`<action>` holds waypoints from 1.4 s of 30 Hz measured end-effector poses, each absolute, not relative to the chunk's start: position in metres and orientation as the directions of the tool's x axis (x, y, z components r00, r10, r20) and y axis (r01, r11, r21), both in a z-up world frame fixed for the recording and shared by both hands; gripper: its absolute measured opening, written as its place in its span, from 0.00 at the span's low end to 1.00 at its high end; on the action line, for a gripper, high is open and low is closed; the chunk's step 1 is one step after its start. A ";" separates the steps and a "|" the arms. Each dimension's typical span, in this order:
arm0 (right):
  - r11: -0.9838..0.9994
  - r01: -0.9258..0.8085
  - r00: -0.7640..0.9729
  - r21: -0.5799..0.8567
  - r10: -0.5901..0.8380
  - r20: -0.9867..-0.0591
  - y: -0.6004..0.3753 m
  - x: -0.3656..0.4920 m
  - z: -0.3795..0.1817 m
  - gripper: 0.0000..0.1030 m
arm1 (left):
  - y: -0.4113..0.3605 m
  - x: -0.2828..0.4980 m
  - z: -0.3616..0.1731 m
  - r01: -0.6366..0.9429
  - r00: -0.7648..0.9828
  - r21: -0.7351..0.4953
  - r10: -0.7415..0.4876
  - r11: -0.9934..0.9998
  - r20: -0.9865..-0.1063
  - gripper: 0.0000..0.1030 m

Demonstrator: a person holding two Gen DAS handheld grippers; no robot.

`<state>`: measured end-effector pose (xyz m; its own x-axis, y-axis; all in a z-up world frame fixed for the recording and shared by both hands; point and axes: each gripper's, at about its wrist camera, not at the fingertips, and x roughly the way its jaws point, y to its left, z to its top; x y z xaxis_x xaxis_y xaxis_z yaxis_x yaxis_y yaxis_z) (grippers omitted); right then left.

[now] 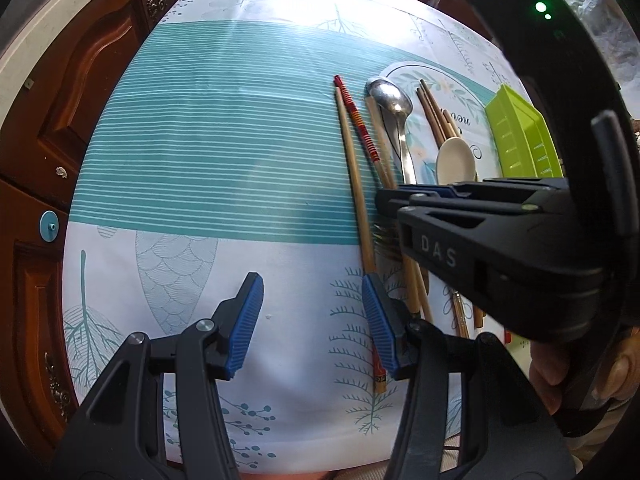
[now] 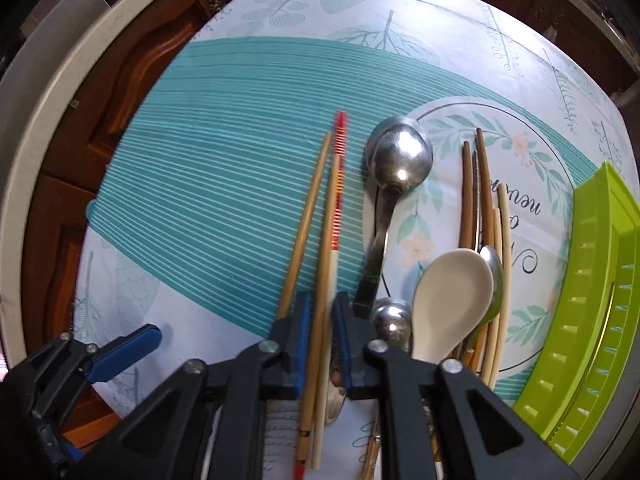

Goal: Organize utensils
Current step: 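Close the left gripper on a plain wooden chopstick while the right gripper grasps a red-tipped chopstick, then carry both held chopsticks over the green tray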

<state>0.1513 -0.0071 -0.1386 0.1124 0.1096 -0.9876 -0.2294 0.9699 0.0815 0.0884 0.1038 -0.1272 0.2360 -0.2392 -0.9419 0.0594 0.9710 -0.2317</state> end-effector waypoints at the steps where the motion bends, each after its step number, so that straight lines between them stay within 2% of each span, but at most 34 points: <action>1: 0.971 -0.224 0.116 0.085 0.114 -0.987 -0.008 0.151 -0.138 0.07 | 0.102 0.089 -0.127 0.062 0.234 -0.232 -0.240 0.971 -0.942 0.47; 10: 0.955 -0.135 0.088 0.264 0.277 -0.957 -0.041 0.152 -0.134 0.05 | 0.086 0.090 -0.134 0.080 0.205 -0.235 -0.246 0.969 -0.947 0.47; 21: 0.924 -0.103 0.088 0.367 0.376 -0.922 -0.062 0.155 -0.130 0.05 | 0.064 0.098 -0.148 0.076 0.175 -0.186 -0.197 0.980 -0.965 0.45; 24: 0.919 -0.114 0.094 0.377 0.388 -0.917 -0.061 0.152 -0.128 0.05 | 0.056 0.098 -0.149 0.088 0.189 -0.130 -0.145 0.988 -0.971 0.37; 28: 0.913 -0.125 0.100 0.389 0.402 -0.910 -0.062 0.149 -0.125 0.05 | 0.048 0.098 -0.149 0.099 0.205 -0.043 -0.063 0.994 -0.977 0.05; 35: 0.903 -0.115 0.110 0.414 0.426 -0.898 -0.073 0.144 -0.120 0.05 | 0.069 0.098 -0.150 0.023 0.193 -0.168 -0.169 0.986 -0.966 0.04; 42: 0.883 -0.078 0.113 0.463 0.469 -0.876 -0.089 0.141 -0.116 0.05 | 0.085 0.091 -0.132 -0.016 0.232 -0.236 -0.226 0.972 -0.946 0.04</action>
